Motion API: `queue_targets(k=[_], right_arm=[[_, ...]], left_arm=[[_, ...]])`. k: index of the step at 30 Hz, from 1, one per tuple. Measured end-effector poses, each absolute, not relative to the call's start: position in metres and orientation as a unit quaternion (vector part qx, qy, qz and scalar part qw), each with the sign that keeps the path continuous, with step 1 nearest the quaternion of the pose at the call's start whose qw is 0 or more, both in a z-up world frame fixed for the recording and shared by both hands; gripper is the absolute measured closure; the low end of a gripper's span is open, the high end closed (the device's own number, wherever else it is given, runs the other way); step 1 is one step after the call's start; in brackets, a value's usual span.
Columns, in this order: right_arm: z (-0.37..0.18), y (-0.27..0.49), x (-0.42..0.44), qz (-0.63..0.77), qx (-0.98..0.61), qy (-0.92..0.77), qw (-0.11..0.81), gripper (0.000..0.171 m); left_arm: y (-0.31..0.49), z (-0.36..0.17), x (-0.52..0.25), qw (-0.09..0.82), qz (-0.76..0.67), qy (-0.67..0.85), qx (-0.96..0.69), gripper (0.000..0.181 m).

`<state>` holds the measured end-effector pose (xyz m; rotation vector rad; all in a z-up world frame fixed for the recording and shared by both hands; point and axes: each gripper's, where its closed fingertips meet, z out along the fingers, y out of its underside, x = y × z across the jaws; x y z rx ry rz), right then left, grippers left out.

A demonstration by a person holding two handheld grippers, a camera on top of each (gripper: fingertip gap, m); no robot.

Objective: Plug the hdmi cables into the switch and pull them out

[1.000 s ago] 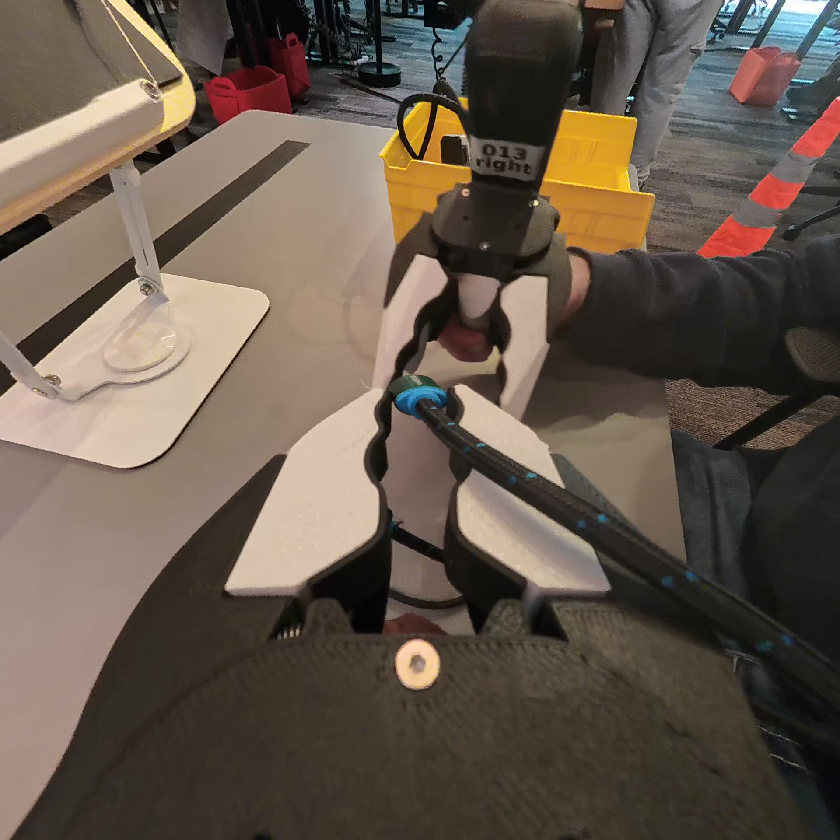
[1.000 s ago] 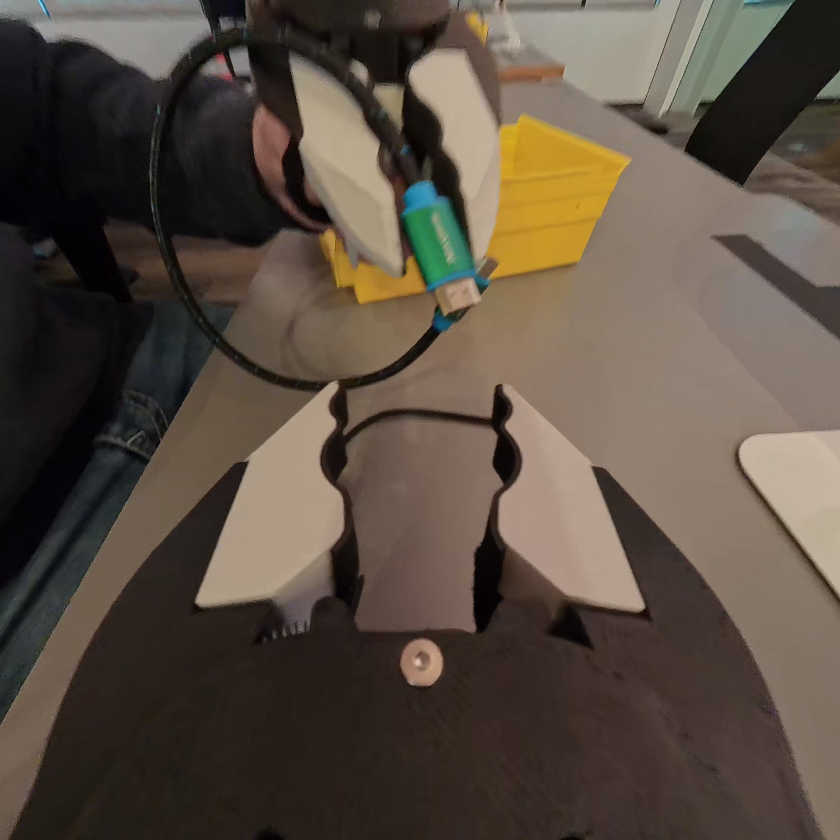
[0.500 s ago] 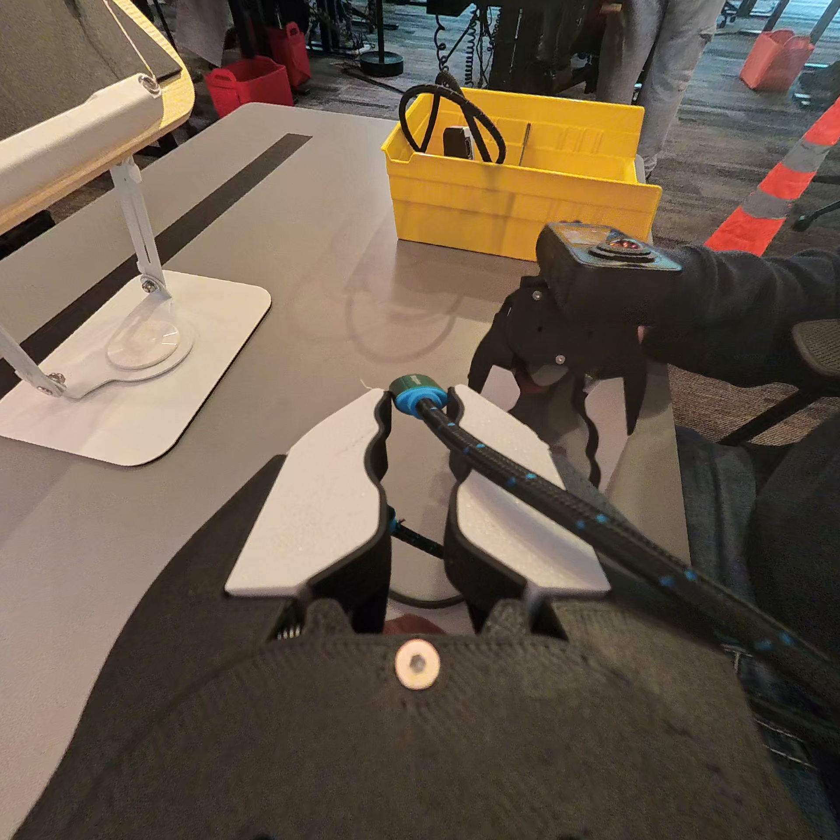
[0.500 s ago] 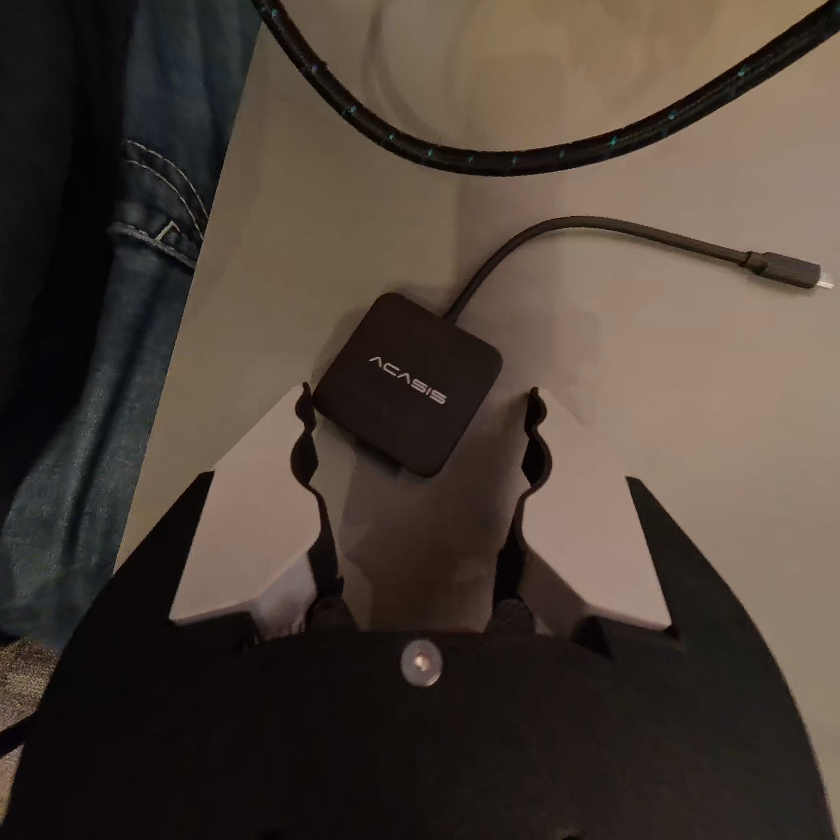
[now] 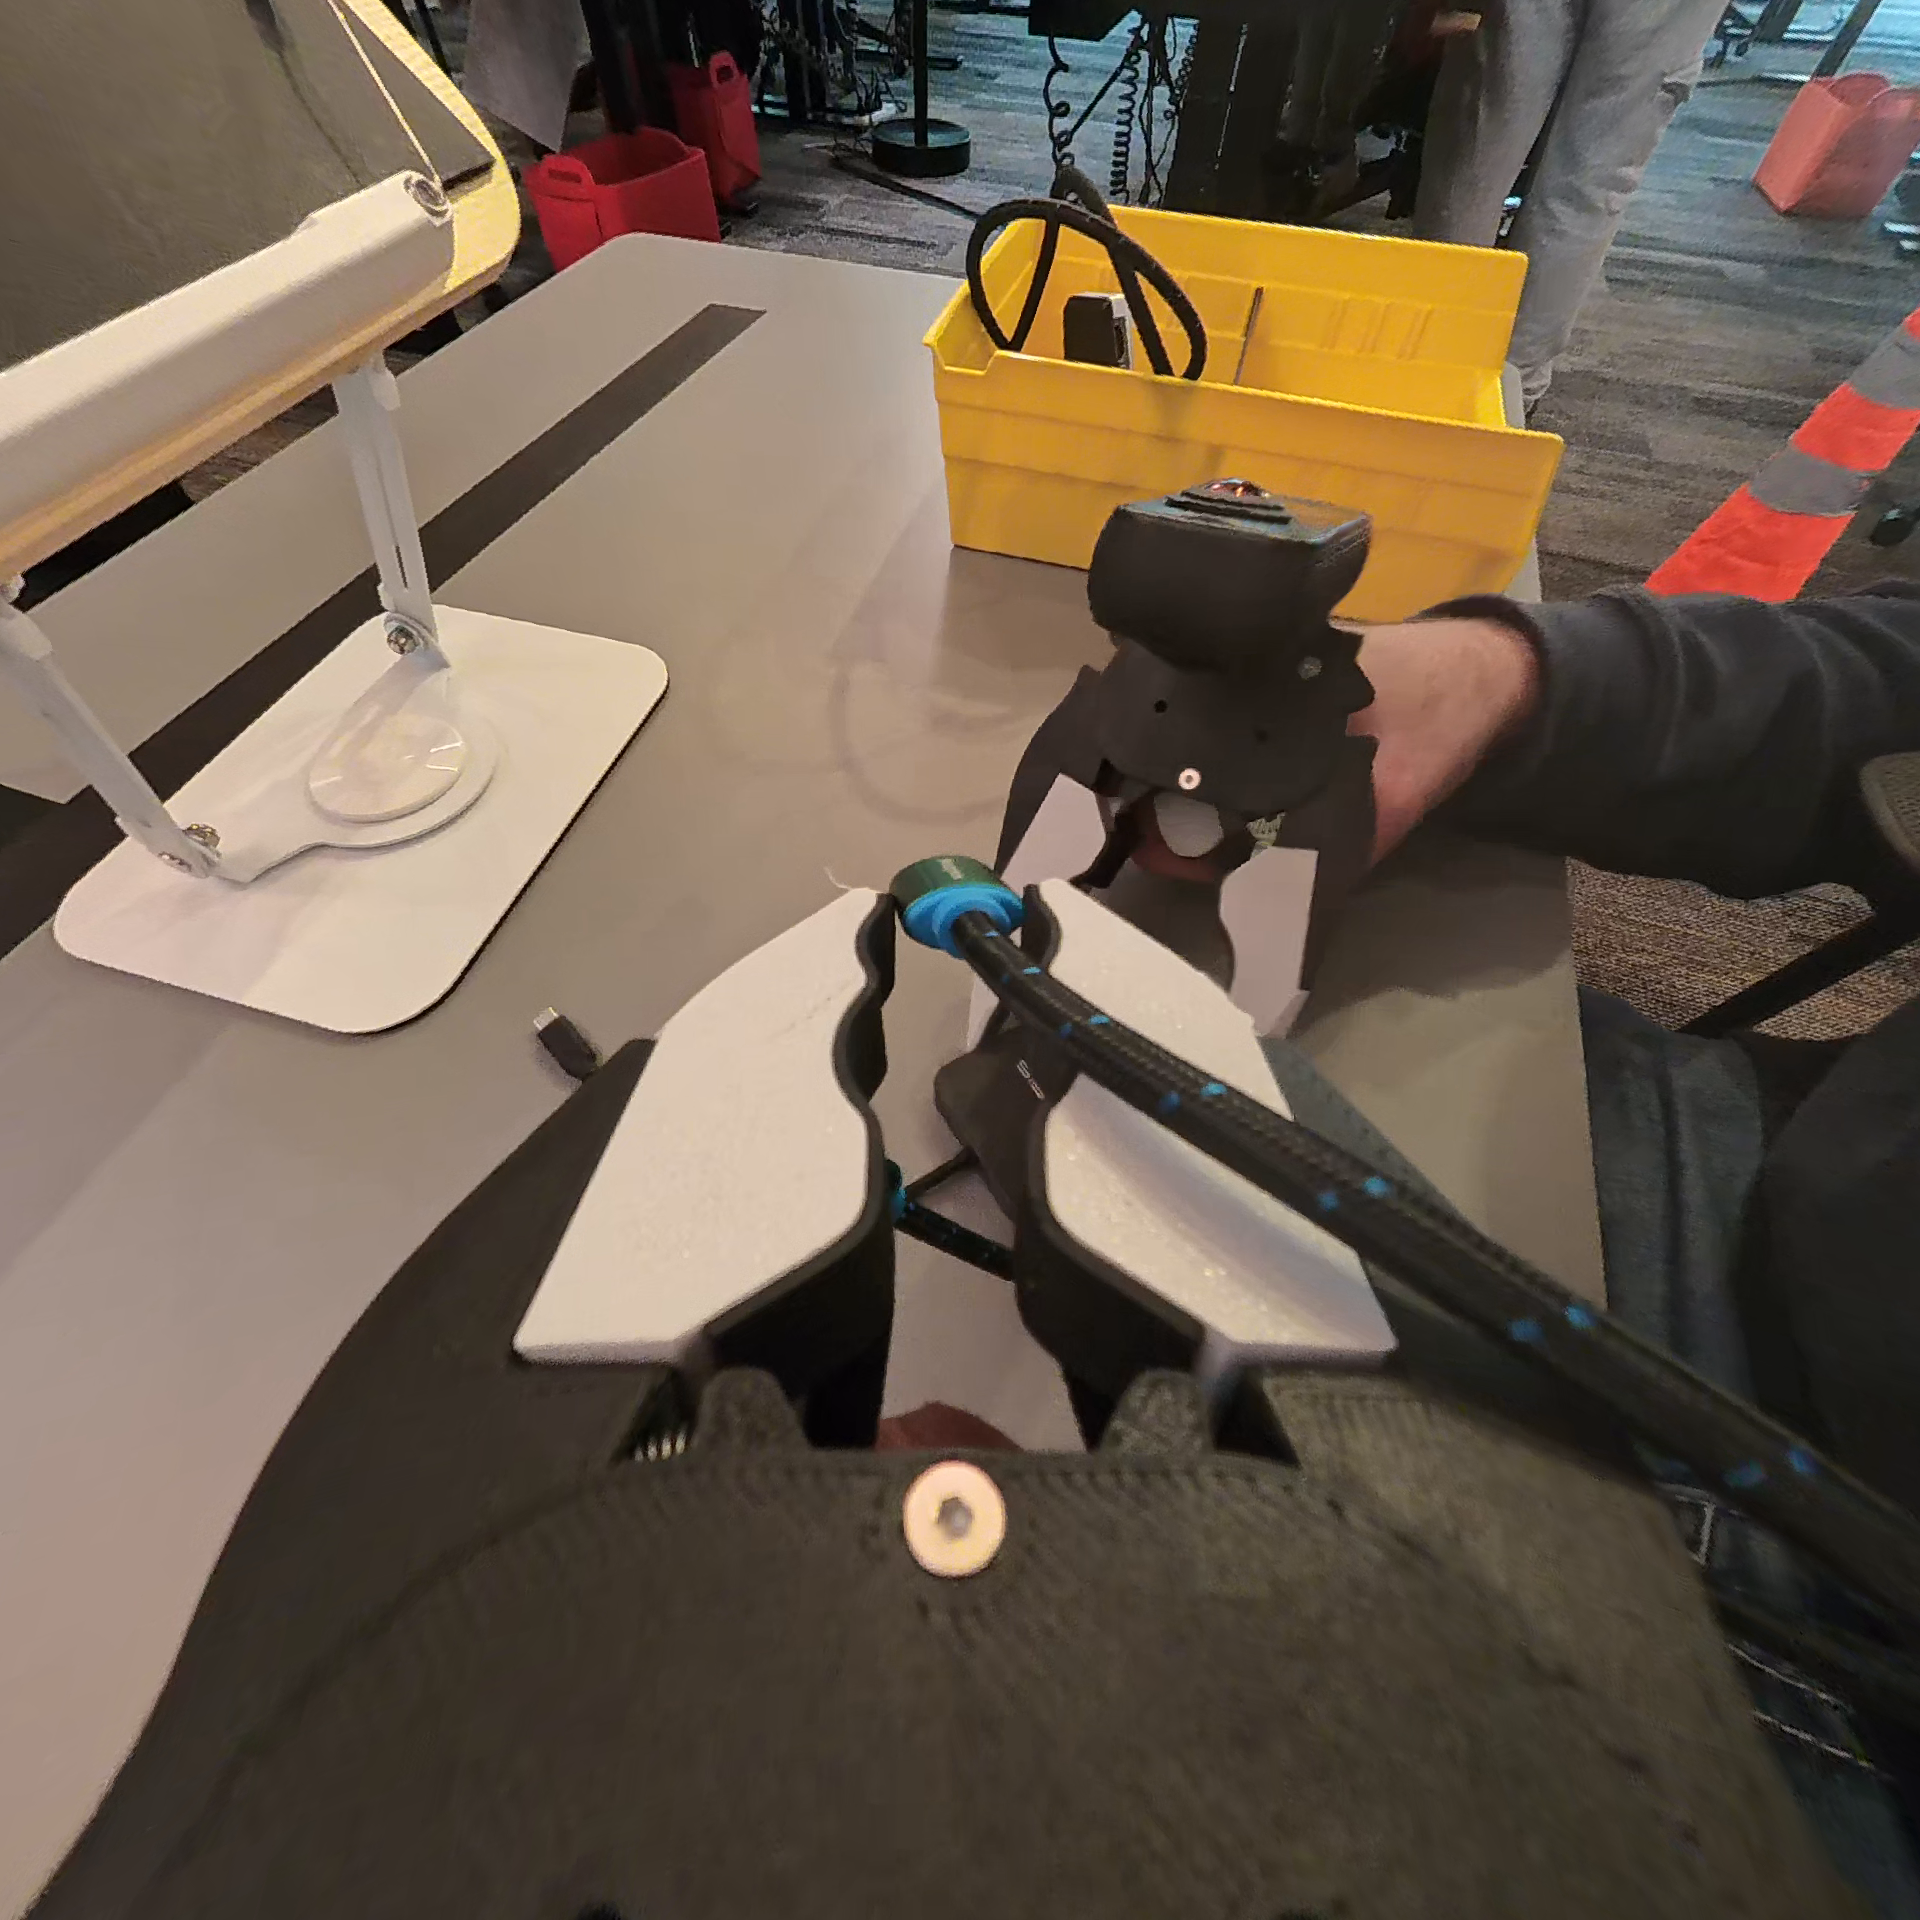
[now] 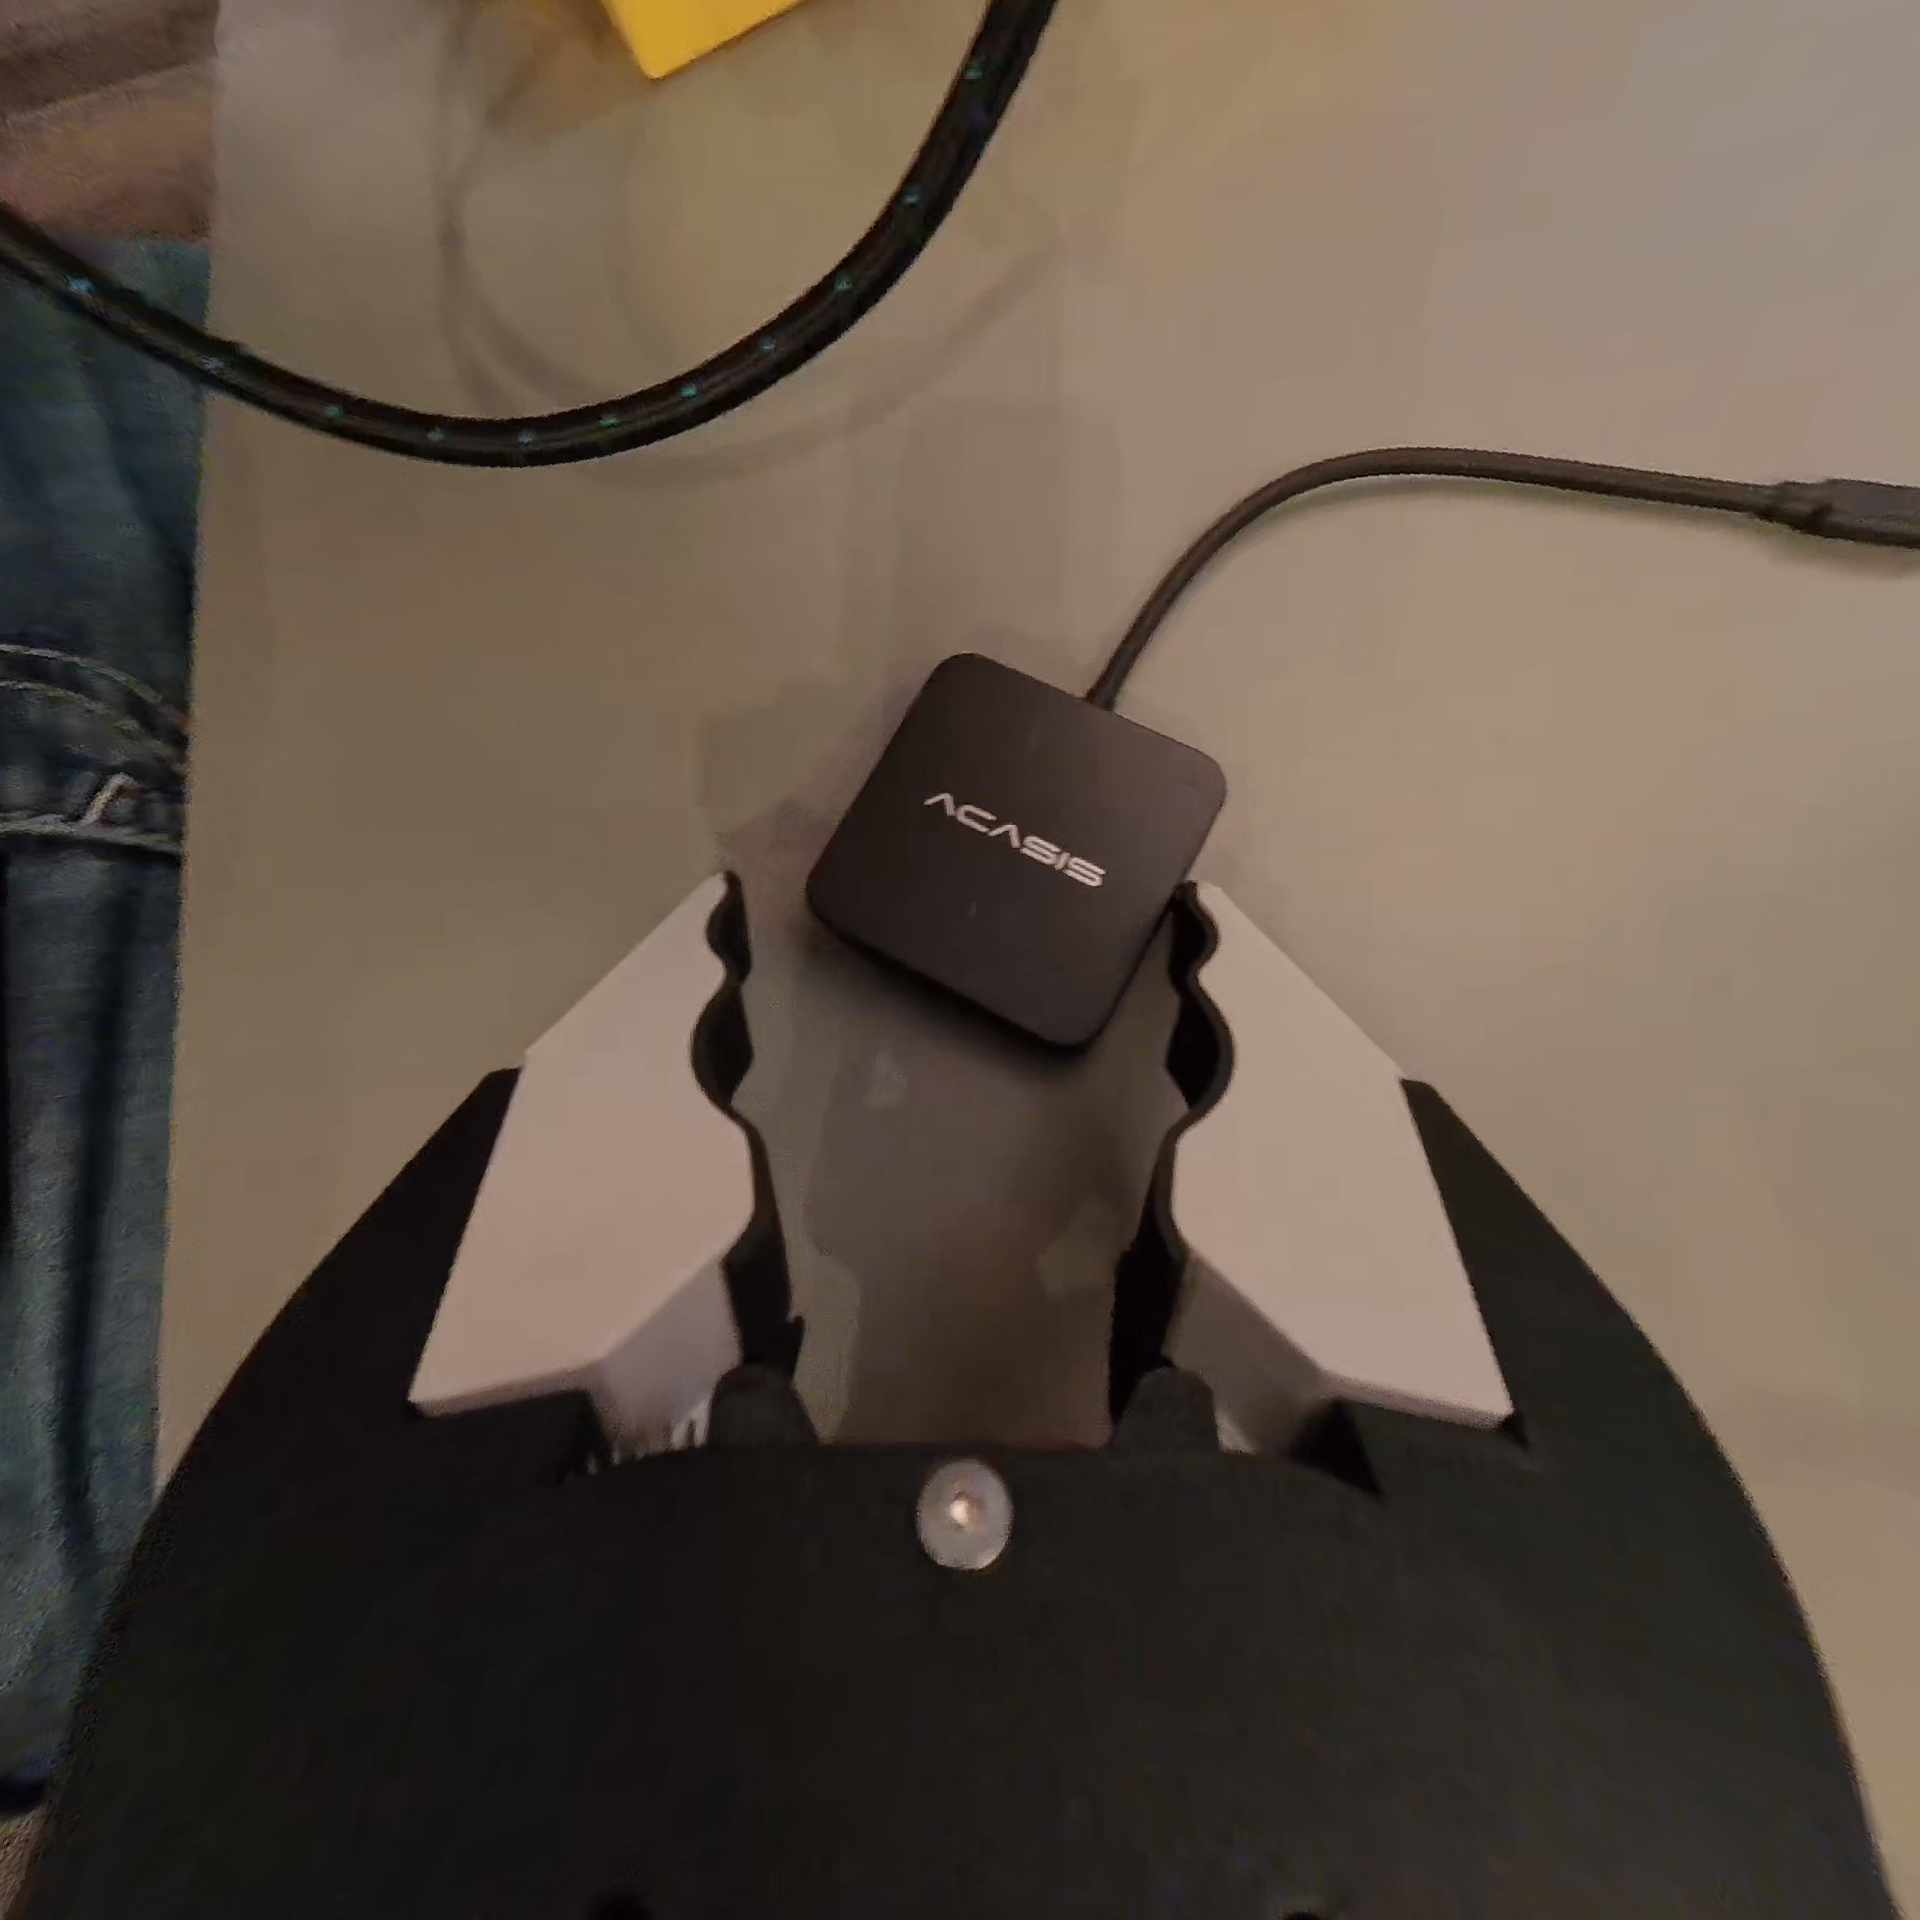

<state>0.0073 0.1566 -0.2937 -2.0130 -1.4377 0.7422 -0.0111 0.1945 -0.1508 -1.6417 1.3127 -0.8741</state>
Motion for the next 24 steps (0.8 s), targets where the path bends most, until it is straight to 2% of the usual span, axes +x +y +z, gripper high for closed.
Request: queue_targets(k=[8, 12, 16, 21, 24], right_arm=[[-0.29, 0.152, 0.014, 0.262, -0.69, -0.628, 0.245, 0.061], [-0.295, 0.16, 0.019, 0.217, -0.653, -0.69, 0.225, 0.052], [-0.305, 0.161, 0.018, 0.219, -0.622, -0.728, 0.189, 0.052], [-0.303, 0.162, -0.003, 0.261, -0.578, -0.746, 0.2, 0.065], [-0.3, 0.17, -0.007, 0.279, -0.576, -0.737, 0.214, 0.092]], left_arm=[[0.196, -0.15, -0.012, 0.42, -0.349, 0.522, -0.656, 0.159], [0.195, -0.15, -0.013, 0.419, -0.347, 0.524, -0.655, 0.159], [0.196, -0.151, -0.014, 0.418, -0.349, 0.523, -0.656, 0.159], [0.197, -0.154, -0.015, 0.415, -0.35, 0.523, -0.657, 0.159], [0.197, -0.153, -0.016, 0.415, -0.349, 0.522, -0.658, 0.159]])
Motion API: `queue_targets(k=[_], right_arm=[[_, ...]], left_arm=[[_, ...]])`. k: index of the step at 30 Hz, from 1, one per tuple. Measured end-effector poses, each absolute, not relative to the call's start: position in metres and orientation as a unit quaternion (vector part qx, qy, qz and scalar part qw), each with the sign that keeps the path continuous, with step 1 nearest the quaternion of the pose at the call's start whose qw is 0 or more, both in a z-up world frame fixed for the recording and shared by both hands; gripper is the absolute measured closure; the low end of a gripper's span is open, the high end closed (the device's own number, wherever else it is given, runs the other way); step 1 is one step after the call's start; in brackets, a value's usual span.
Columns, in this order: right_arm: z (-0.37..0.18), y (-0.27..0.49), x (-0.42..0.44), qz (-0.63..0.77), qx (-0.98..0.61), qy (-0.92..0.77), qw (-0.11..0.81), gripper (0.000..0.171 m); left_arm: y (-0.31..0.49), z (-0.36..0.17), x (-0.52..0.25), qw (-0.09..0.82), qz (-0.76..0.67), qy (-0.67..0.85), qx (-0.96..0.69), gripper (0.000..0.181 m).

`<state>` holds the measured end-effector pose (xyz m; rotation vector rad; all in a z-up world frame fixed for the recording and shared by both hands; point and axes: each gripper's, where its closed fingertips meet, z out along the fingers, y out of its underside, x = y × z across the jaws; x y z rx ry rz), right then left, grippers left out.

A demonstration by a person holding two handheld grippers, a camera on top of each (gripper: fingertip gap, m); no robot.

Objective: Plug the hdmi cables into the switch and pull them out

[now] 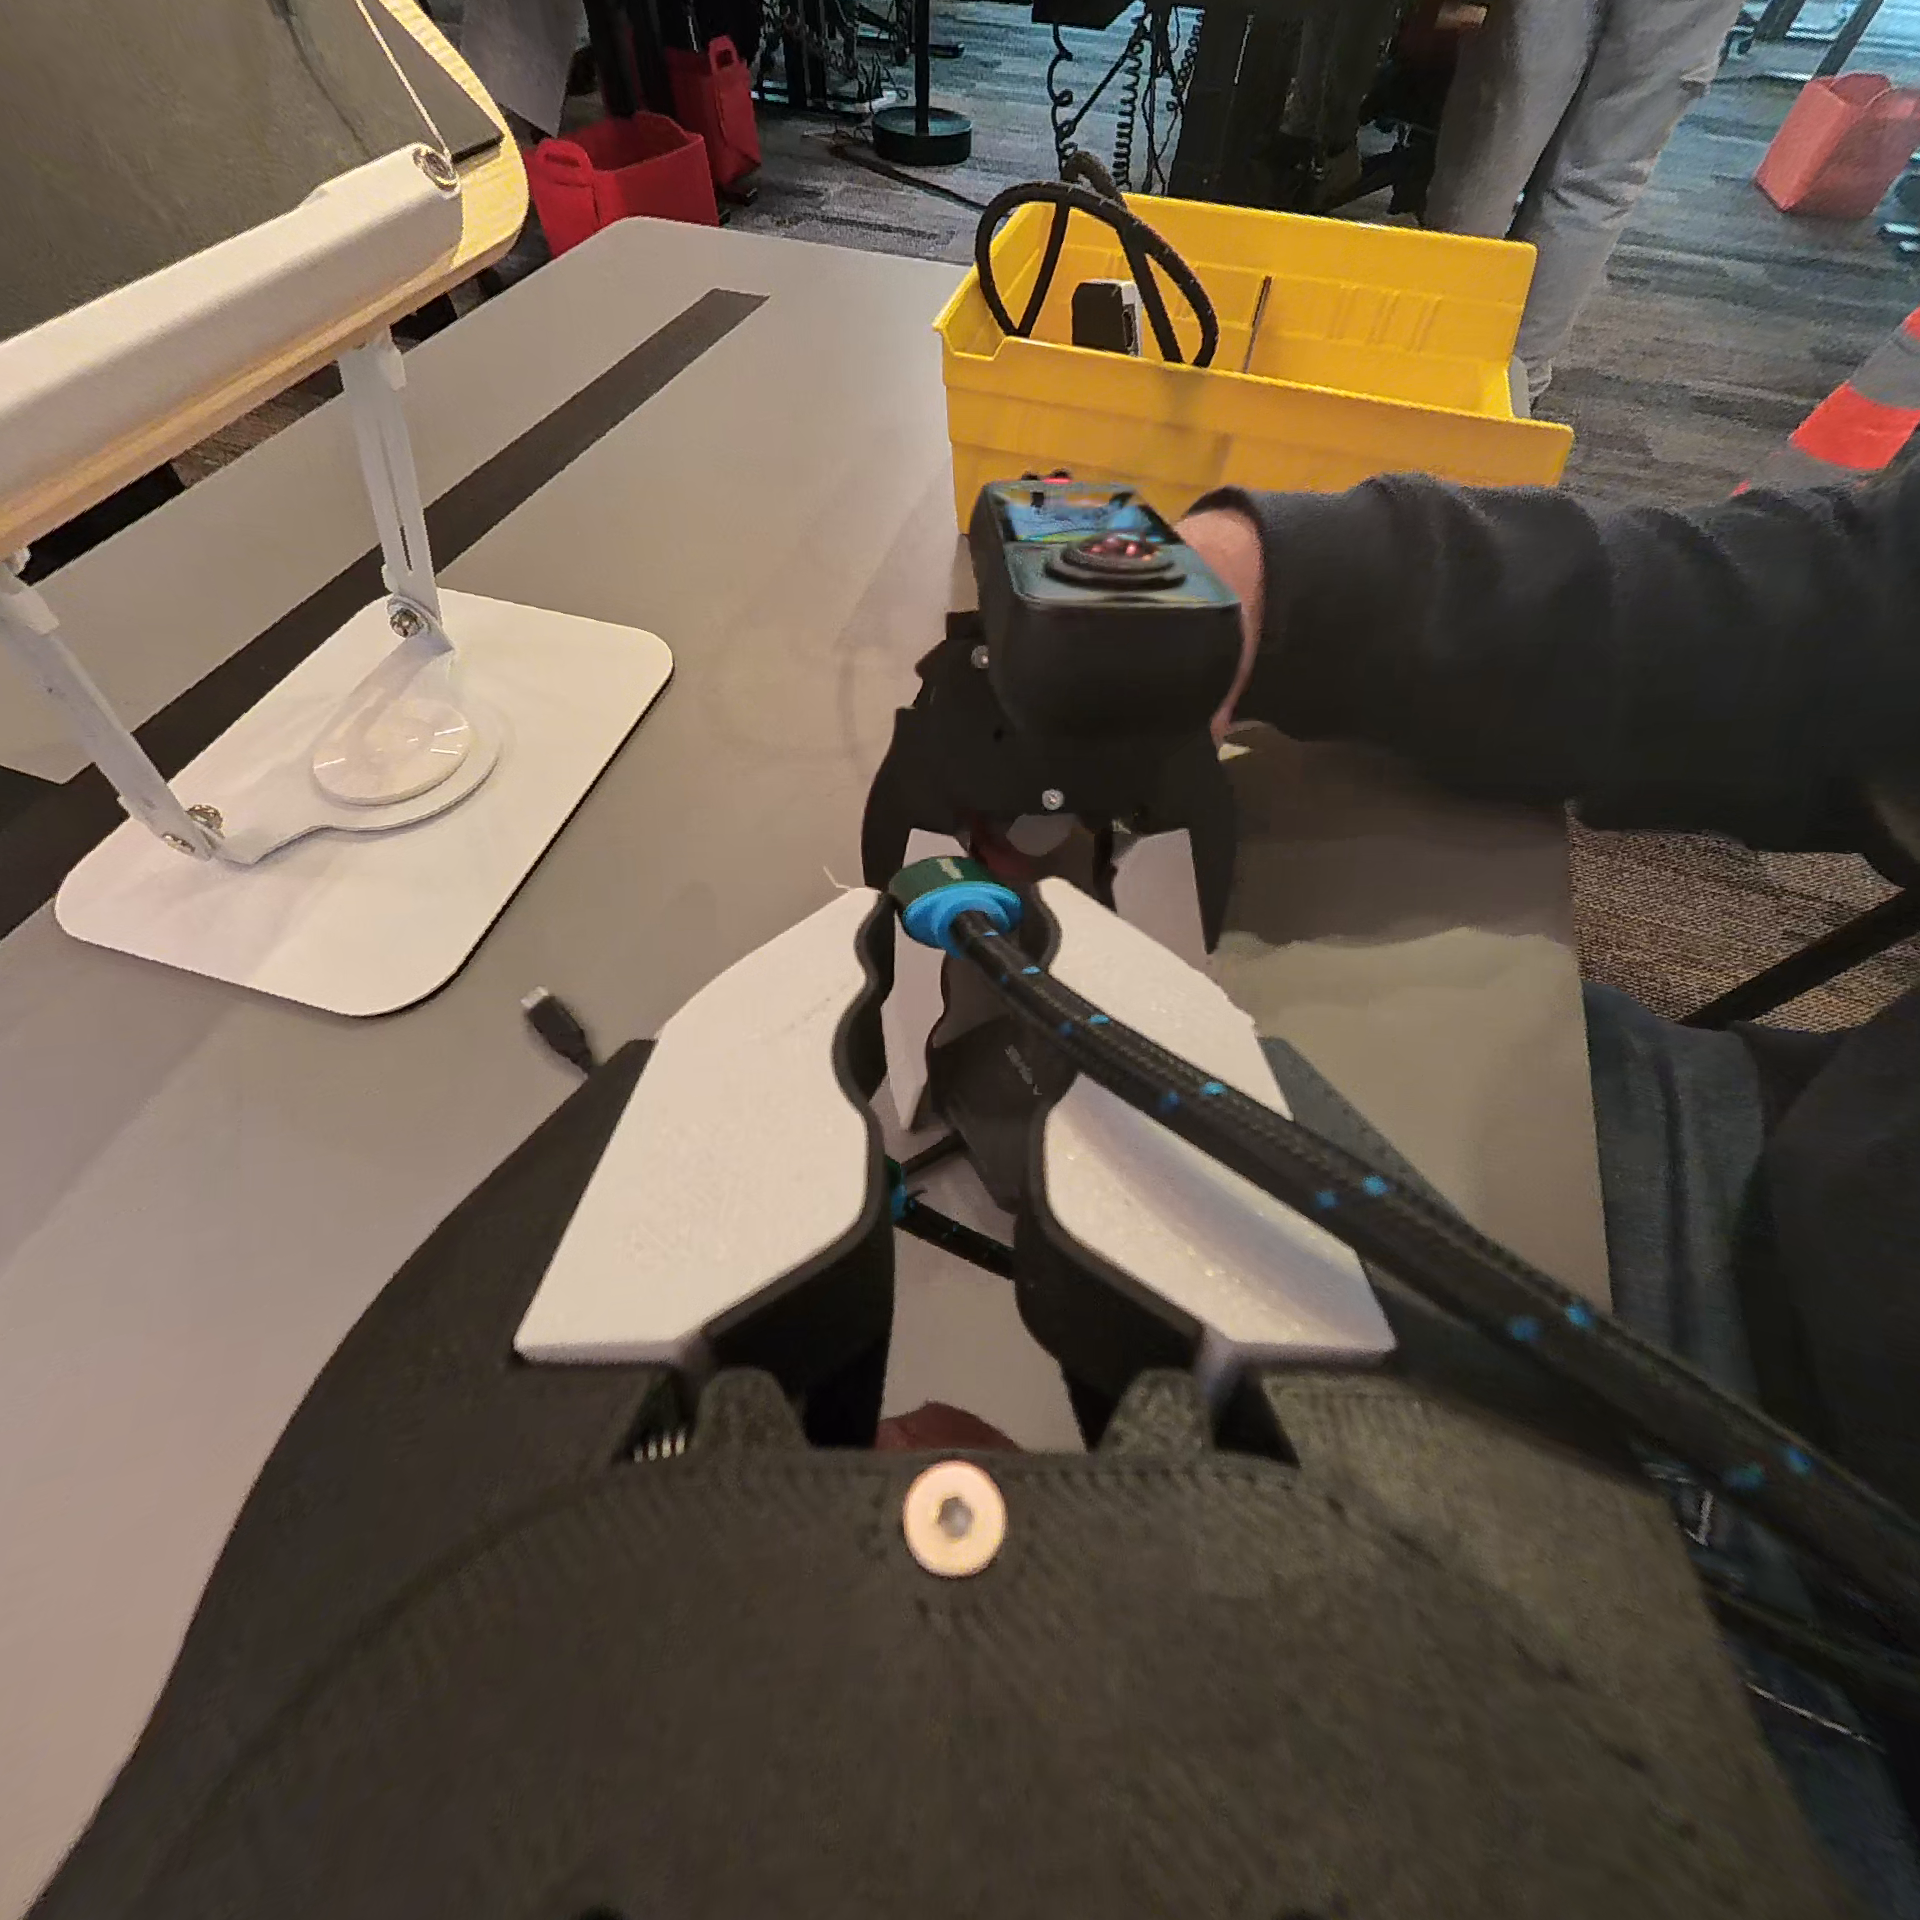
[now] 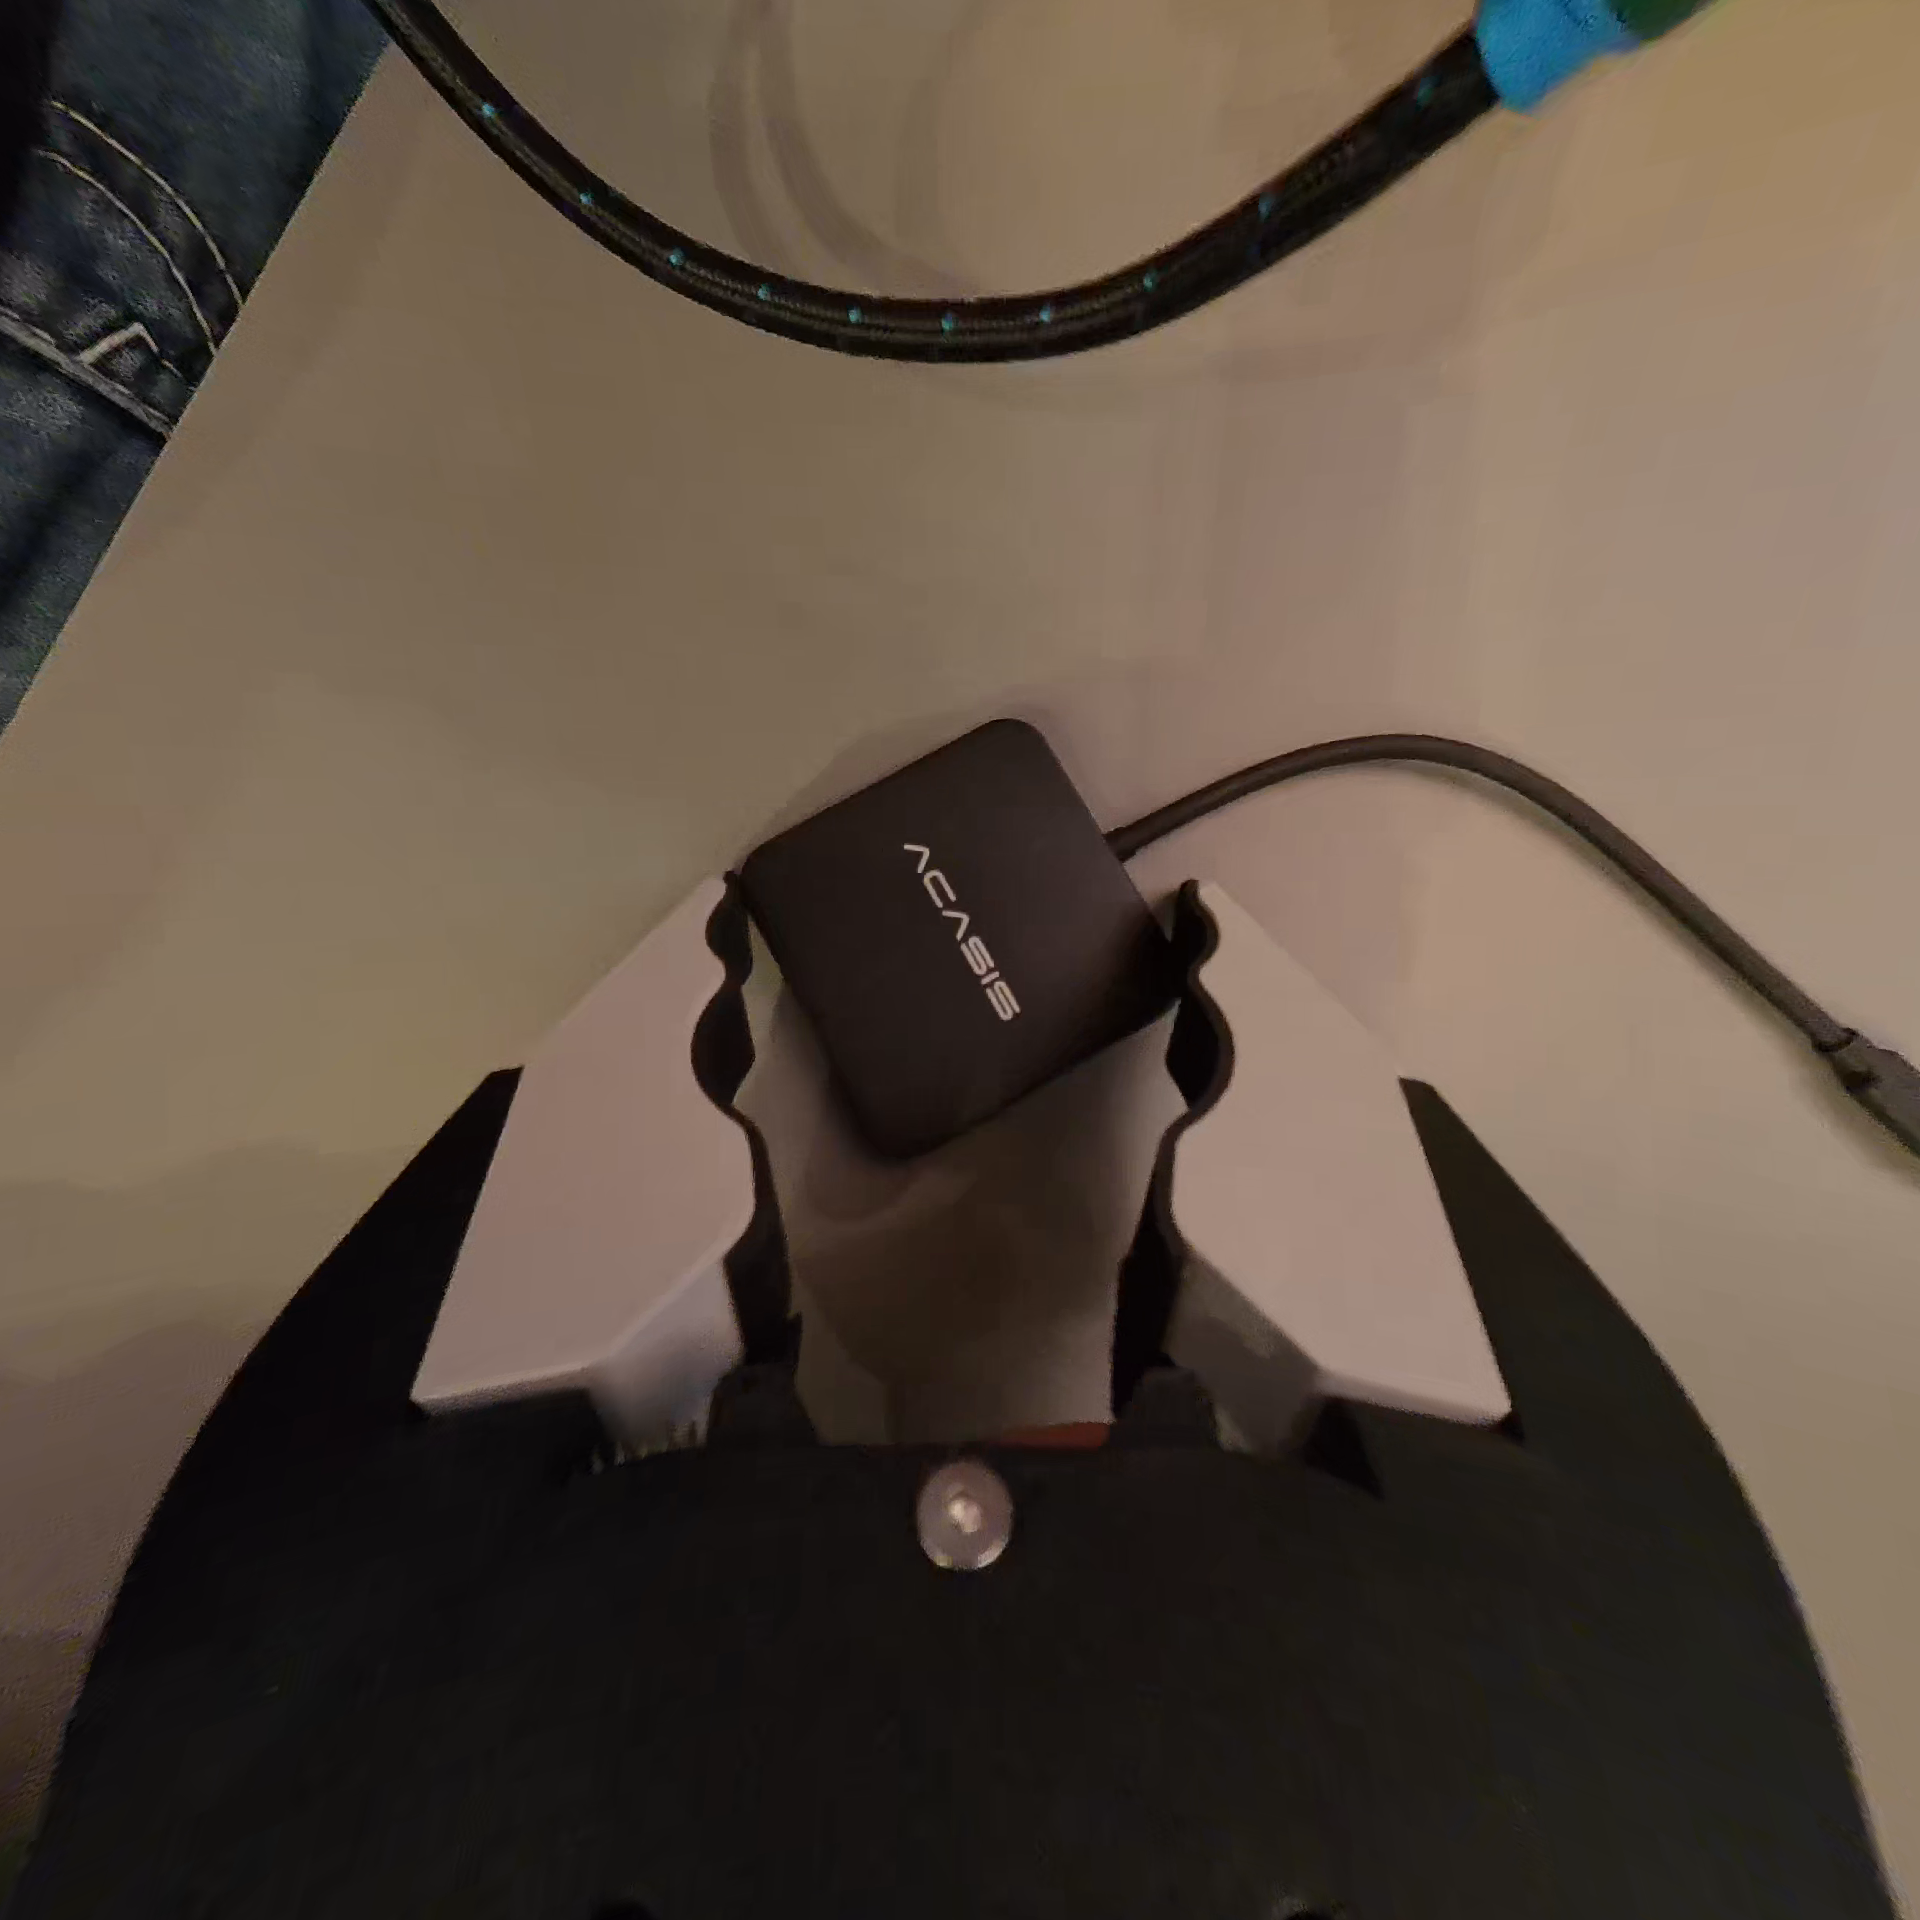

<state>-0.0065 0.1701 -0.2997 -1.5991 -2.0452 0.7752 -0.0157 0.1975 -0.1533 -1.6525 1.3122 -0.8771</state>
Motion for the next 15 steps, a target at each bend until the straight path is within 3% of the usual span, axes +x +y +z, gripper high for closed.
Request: queue_targets(k=[15], right_arm=[[-0.254, 0.165, 0.0, 0.436, -0.547, -0.656, 0.283, 0.101]], left_arm=[[0.194, -0.15, -0.015, 0.417, -0.351, 0.525, -0.653, 0.159]])
